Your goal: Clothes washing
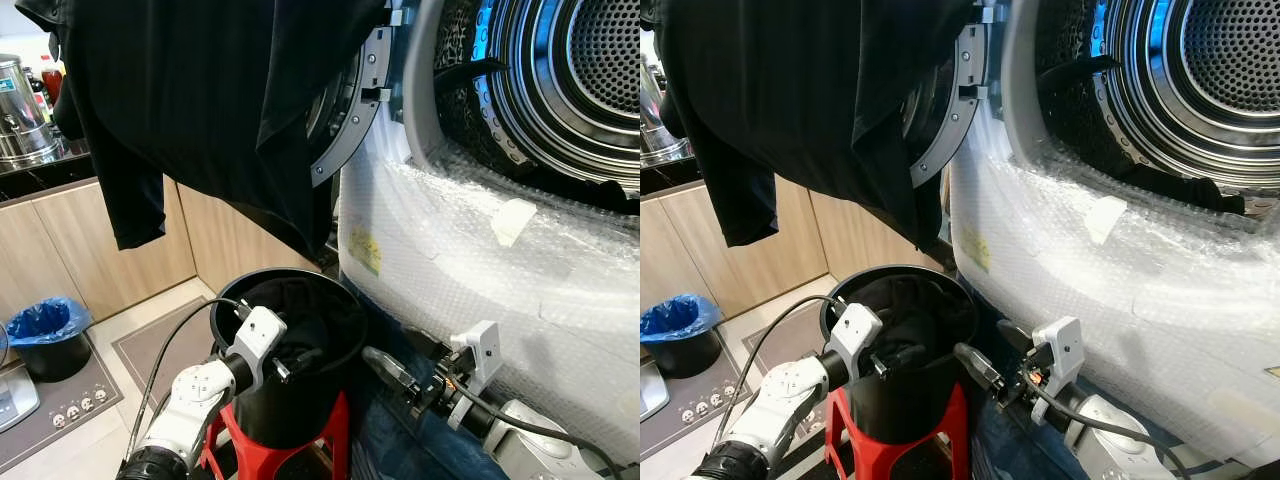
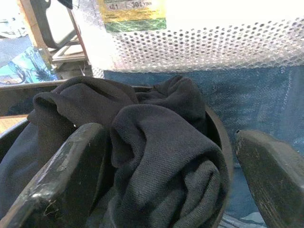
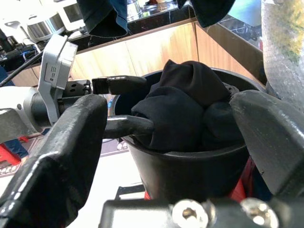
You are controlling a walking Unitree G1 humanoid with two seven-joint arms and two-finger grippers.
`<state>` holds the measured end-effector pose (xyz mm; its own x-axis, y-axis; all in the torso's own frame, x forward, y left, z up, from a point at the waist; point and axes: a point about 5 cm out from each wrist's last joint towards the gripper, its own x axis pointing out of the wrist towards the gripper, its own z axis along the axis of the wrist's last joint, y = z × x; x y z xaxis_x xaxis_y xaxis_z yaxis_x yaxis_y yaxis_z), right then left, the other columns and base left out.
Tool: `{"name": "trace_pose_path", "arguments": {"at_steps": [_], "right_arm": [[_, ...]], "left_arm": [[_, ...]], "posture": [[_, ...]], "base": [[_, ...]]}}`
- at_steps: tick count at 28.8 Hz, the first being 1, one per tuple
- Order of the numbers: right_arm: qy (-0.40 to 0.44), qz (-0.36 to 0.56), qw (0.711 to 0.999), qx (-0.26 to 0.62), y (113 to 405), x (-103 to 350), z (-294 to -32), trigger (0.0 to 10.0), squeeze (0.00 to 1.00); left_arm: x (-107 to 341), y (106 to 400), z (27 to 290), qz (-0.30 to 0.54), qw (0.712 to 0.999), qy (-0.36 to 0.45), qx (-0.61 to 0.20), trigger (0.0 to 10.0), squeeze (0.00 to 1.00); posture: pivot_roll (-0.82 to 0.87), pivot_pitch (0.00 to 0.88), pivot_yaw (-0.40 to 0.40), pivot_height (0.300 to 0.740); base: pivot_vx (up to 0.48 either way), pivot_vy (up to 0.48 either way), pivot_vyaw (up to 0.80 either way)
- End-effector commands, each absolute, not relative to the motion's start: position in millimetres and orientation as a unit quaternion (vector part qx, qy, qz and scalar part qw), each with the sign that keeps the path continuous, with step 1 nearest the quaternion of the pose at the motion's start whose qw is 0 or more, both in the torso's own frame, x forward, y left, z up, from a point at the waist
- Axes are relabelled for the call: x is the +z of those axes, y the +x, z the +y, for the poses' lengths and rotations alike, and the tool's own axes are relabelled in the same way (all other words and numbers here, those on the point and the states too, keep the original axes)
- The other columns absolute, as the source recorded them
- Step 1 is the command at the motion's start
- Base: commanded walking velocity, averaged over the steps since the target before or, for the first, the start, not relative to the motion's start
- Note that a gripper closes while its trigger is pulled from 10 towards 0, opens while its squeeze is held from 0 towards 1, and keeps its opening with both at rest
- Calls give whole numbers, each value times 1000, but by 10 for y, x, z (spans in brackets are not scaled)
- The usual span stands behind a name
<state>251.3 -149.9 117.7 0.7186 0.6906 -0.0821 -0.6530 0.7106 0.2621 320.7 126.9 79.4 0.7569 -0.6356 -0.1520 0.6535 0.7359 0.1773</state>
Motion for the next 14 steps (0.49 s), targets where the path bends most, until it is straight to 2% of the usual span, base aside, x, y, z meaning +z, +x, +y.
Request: {"name": "trace_pose_path", "arguments": {"at_steps": [1, 3, 4, 5, 6, 14], "right_arm": [[102, 79, 922, 365, 2524, 1243, -1511, 10000, 0], [96, 79, 921, 369, 2515, 1249, -1514, 10000, 0], [92, 79, 919, 374, 2503, 1258, -1509, 10000, 0], [90, 79, 919, 376, 2499, 1261, -1506, 10000, 0], [87, 80, 918, 380, 2489, 1266, -1504, 10000, 0], [86, 90, 911, 392, 2403, 1272, -1489, 10000, 0]], "left_arm": [[787, 3230, 1287, 43, 933, 109, -340, 10000, 1000], [759, 3238, 1296, 53, 933, 118, -335, 10000, 1000], [752, 3248, 1297, 57, 934, 119, -332, 10000, 706], [754, 3253, 1296, 57, 934, 117, -332, 10000, 706], [761, 3261, 1285, 56, 933, 116, -335, 10000, 0], [813, 3327, 1225, 47, 932, 125, -336, 10000, 0]], "posture": [[-131, 0, -5, 740], [-129, 0, -12, 740], [-129, 0, -15, 740], [-129, 0, -15, 740], [-129, 0, -19, 740], [-137, 0, -24, 740]], "base": [[0, 0, 0], [0, 0, 0], [0, 0, 0], [0, 0, 0], [0, 0, 0], [0, 0, 0]]}}
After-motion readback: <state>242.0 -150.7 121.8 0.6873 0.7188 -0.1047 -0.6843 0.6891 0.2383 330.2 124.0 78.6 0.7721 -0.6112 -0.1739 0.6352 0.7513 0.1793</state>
